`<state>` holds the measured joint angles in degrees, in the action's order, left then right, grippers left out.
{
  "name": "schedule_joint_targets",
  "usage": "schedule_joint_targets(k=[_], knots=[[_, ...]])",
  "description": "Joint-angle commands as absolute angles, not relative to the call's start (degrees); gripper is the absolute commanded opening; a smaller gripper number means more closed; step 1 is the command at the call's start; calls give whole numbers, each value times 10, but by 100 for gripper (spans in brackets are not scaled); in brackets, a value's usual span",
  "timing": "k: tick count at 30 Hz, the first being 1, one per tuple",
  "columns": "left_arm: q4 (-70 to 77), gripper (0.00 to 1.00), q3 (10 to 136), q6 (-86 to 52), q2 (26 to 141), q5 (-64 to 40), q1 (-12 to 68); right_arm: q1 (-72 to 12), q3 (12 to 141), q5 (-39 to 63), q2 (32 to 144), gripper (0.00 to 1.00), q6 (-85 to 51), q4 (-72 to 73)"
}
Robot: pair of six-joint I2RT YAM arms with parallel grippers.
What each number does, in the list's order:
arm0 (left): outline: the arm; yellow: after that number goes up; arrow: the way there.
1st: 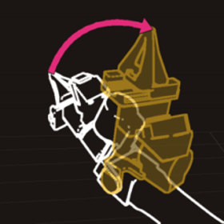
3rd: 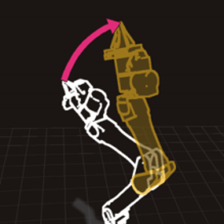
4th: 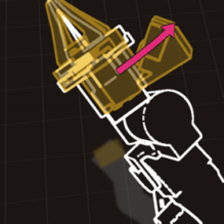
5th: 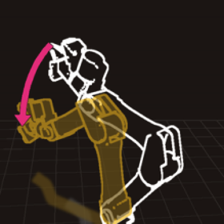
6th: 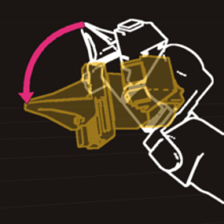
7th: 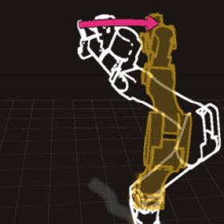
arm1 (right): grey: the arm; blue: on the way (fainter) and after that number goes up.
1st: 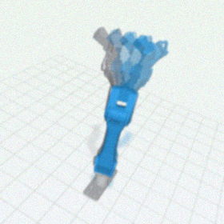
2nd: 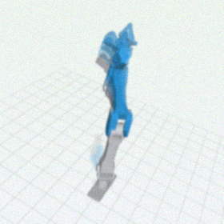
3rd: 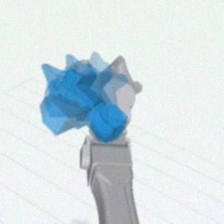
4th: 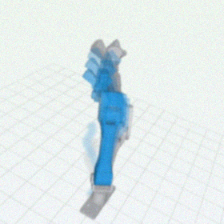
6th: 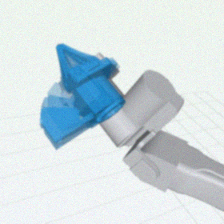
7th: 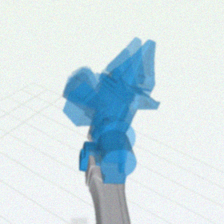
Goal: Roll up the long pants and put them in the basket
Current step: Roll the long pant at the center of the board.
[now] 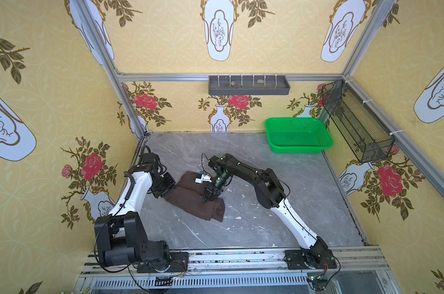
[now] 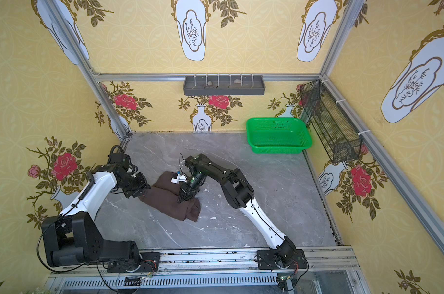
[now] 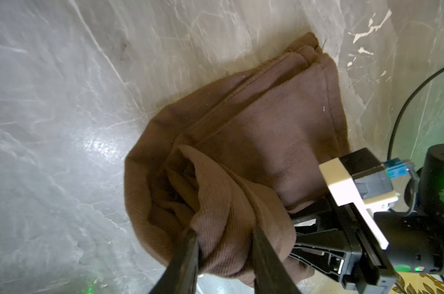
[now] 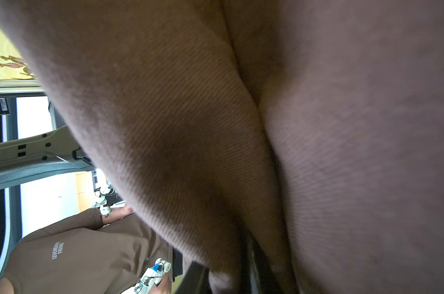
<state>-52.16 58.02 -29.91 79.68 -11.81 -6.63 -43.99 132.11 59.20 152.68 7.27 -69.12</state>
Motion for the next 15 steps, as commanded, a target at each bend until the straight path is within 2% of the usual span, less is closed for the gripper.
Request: schedule_joint_targets(k=[1, 6, 9, 15], knots=[[-506, 36, 565, -318, 800, -141, -60, -435, 1324, 520, 1536, 25, 67, -684], [-484, 36, 574, -326, 834, -145, -55, -434, 1324, 498, 1534, 27, 65, -685], [-479, 36, 589, -318, 853, -139, -54, -433, 1326, 473, 1528, 36, 65, -687], [-458, 36, 595, -277, 918, -104, -56, -428, 1326, 403, 1478, 42, 68, -676]])
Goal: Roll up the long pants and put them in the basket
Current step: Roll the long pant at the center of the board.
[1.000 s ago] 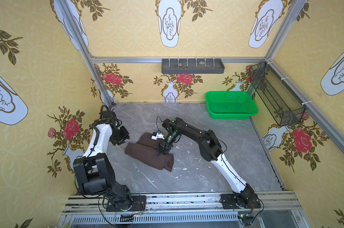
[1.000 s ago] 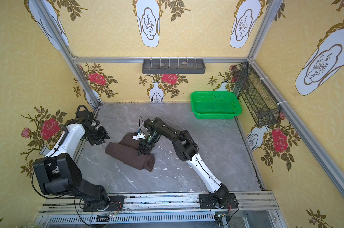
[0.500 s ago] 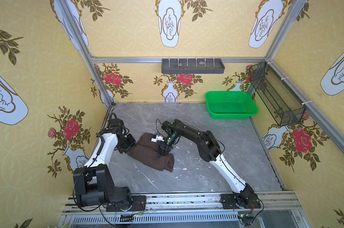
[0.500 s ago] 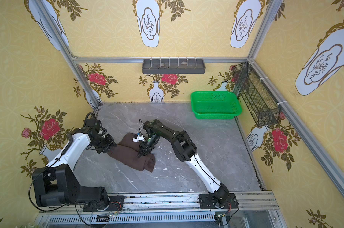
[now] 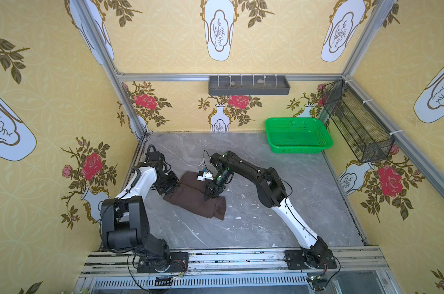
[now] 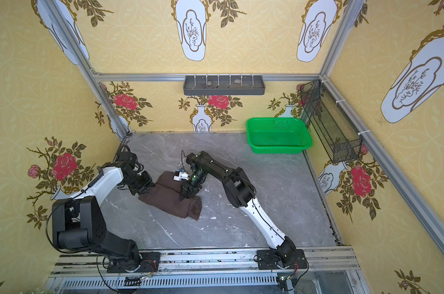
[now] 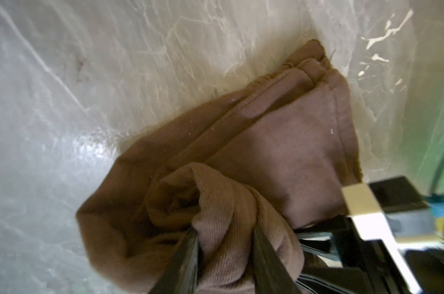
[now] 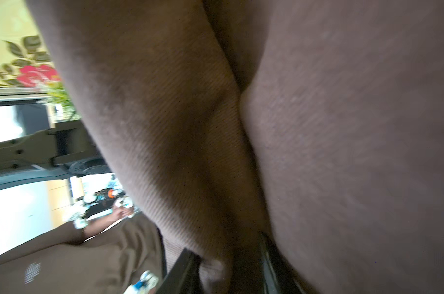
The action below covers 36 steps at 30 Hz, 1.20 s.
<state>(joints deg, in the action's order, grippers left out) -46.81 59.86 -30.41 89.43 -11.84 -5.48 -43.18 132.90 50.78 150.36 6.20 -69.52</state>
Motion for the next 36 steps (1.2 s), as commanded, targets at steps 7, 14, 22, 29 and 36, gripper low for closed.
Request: schedule_joint_targets(k=[7, 14, 22, 29, 36], knots=[[-422, 36, 588, -261, 993, -102, -59, -440, 1282, 304, 1374, 63, 66, -683], [-422, 35, 603, -253, 1016, -108, -59, -542, 1240, 101, 1280, 75, 77, -703], [-433, 35, 613, -235, 1030, -112, -59, -680, 1223, -60, 1311, 80, 94, -707], [-440, 35, 607, -213, 1034, -113, -60, -668, 1271, -105, 1390, 78, 111, -690], [-451, 35, 618, -199, 1041, -120, -69, -662, 1287, -118, 1461, 74, 120, -651]])
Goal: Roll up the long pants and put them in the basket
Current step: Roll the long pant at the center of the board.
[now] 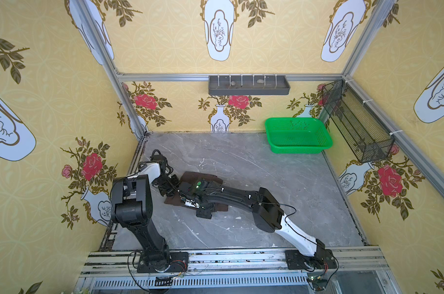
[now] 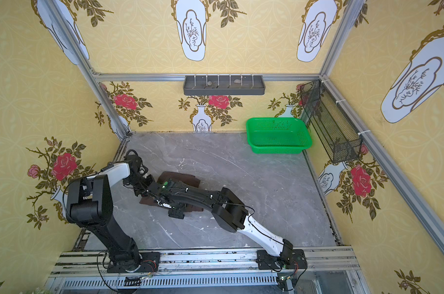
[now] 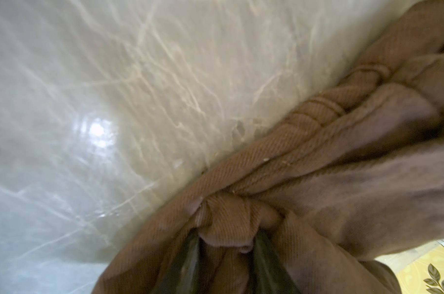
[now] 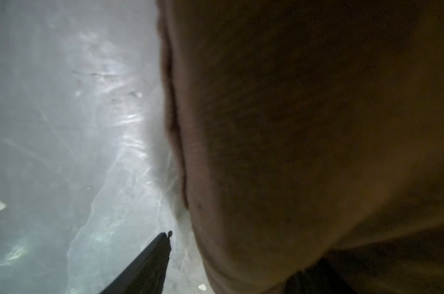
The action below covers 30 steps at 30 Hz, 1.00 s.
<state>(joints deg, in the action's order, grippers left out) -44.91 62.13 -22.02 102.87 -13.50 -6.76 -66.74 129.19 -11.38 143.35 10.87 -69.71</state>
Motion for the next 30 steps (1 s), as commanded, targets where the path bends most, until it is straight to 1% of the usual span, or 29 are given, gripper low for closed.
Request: schedule_joint_targets(k=[1, 3, 4, 6, 7, 9, 12, 13, 14, 16, 20, 21, 24, 27, 30], knots=[[-453, 35, 620, -197, 1041, -120, -71, -662, 1284, -125, 1468, 73, 121, -644], [-453, 35, 618, -196, 1041, -124, -75, -659, 1283, -121, 1481, 68, 120, -637], [-453, 35, 617, -194, 1040, -125, -77, -658, 1284, -120, 1487, 63, 120, -635], [-452, 35, 614, -194, 1039, -126, -79, -653, 1290, -110, 1497, 45, 117, -636], [-453, 35, 613, -194, 1037, -127, -79, -651, 1292, -108, 1501, 39, 113, -637], [-456, 35, 615, -196, 1028, -127, -80, -647, 1294, -93, 1505, 23, 111, -641], [-460, 35, 623, -205, 998, -118, -80, -644, 1288, -66, 1490, 6, 105, -651], [-462, 35, 625, -213, 984, -106, -80, -645, 1286, -55, 1482, 2, 104, -654], [-464, 36, 627, -228, 963, -85, -80, -645, 1281, -37, 1471, 0, 104, -658], [-466, 37, 628, -262, 911, -36, -80, -645, 1274, 1, 1450, 0, 104, -668], [-467, 38, 630, -330, 810, 43, -80, -637, 1276, 133, 1415, 1, 99, -712], [-476, 38, 641, -335, 808, 54, -80, -636, 1276, 168, 1409, 2, 99, -721], [-486, 38, 651, -329, 809, 55, -79, -621, 1256, 281, 1392, 4, 101, -732], [-487, 38, 640, -320, 806, 50, -80, -589, 1240, 403, 1387, 6, 101, -736], [-487, 38, 626, -312, 803, 34, -80, -558, 1222, 492, 1386, 8, 100, -733]])
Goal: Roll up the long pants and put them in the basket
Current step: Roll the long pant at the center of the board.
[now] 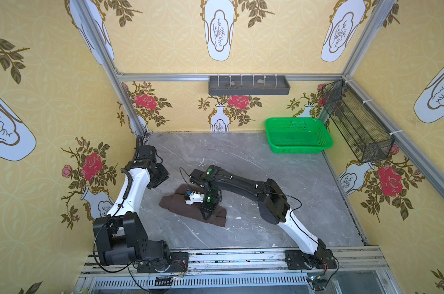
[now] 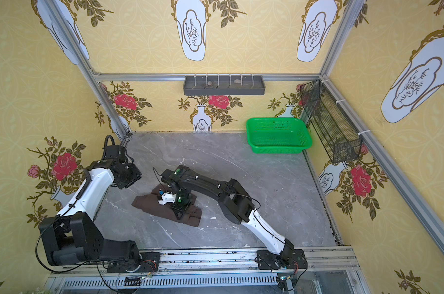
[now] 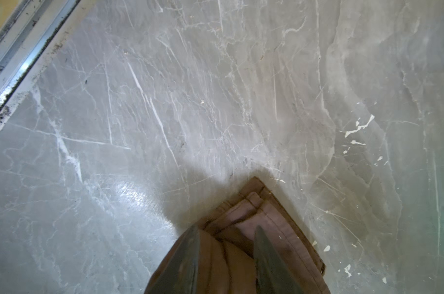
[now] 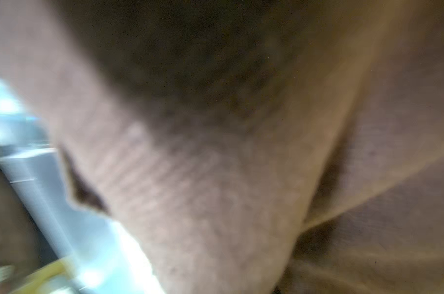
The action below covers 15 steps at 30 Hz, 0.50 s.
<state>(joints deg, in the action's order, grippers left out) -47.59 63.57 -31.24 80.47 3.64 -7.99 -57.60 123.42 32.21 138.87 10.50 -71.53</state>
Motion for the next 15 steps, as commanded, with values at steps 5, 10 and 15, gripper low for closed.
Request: schedule_joint_targets(k=[5, 10, 15], knots=[[-498, 38, 625, -296, 802, 13, -80, -509, 1218, 607, 1400, 3, 96, -721], [-513, 37, 627, -288, 804, -6, -79, -486, 1220, 676, 1418, 5, 83, -704], [-515, 37, 626, -292, 803, -28, -71, -479, 1224, 701, 1456, 5, 81, -699]])
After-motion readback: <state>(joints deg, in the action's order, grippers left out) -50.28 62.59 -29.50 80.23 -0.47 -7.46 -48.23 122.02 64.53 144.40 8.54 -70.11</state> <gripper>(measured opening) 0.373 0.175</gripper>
